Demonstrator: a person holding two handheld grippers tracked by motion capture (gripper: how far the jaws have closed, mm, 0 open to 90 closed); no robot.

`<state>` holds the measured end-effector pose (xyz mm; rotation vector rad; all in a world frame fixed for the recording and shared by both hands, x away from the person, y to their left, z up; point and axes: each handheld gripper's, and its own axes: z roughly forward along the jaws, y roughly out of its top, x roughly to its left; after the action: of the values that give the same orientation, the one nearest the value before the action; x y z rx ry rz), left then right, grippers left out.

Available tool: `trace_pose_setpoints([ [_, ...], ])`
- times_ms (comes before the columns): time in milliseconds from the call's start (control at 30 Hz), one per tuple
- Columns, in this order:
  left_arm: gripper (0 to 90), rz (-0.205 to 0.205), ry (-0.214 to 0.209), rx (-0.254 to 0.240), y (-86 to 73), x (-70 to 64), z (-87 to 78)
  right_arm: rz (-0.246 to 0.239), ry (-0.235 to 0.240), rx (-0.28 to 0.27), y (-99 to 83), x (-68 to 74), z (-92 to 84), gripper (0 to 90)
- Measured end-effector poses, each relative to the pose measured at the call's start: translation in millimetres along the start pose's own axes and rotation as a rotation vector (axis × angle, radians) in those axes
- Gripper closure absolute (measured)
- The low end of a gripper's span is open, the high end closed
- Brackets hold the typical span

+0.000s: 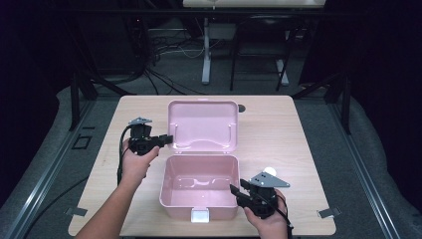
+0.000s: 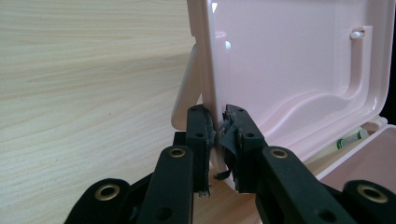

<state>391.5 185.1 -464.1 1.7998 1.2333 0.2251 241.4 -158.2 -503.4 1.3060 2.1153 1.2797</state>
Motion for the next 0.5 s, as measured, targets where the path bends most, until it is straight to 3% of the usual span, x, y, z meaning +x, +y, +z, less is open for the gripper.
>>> trace_pose_setpoints([
  [500, 76.9, -0.014, -0.006, 0.011, -0.9, 1.0, 2.8, 0.001, 0.0, -0.002, -0.1, -0.2, 0.2, 60.2],
])
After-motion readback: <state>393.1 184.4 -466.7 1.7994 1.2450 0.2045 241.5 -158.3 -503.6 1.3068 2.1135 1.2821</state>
